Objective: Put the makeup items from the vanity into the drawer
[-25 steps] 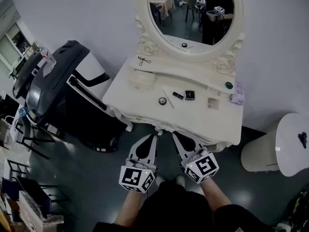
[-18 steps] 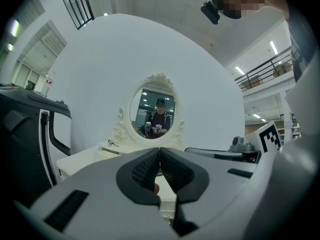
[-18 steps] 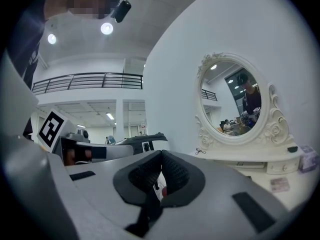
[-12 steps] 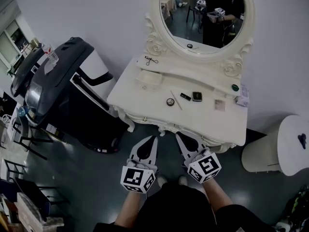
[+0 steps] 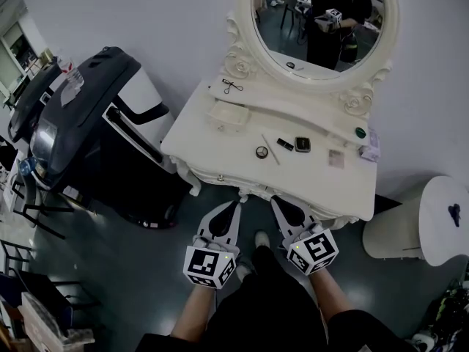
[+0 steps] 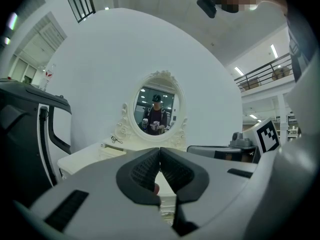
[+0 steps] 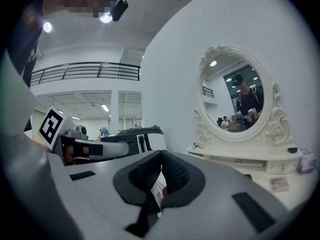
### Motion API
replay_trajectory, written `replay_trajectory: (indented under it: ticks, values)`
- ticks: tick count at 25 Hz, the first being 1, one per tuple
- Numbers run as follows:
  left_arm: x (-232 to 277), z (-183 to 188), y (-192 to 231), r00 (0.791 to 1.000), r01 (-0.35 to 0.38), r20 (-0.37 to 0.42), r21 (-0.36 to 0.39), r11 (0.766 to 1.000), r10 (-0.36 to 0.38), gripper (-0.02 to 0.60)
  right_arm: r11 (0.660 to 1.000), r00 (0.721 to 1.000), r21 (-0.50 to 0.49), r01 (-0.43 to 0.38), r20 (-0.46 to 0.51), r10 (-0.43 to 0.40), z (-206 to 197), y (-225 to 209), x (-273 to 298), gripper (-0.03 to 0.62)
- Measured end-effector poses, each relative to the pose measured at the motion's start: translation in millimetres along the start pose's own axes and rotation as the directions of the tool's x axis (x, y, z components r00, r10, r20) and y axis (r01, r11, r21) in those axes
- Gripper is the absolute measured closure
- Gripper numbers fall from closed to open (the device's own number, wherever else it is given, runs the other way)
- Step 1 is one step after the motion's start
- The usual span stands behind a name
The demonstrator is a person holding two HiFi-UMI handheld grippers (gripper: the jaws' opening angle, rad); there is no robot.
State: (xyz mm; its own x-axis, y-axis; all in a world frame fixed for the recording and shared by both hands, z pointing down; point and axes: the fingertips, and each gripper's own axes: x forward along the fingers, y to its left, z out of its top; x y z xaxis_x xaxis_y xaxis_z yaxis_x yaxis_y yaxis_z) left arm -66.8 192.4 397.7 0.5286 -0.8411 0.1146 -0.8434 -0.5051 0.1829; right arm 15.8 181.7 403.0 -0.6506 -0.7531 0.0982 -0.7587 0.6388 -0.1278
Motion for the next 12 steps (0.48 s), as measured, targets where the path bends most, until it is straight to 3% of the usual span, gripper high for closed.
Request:
replay_trajectory:
  ticks: [12]
  values:
    - [67.5,-12.9,37.5,0.998,-0.005,-0.055,-0.006,1.0,0.005,0.566,1.0,0.999,0.028,0.01,-0.047,-0.008,-16.9,-60.0,58.4,0.574]
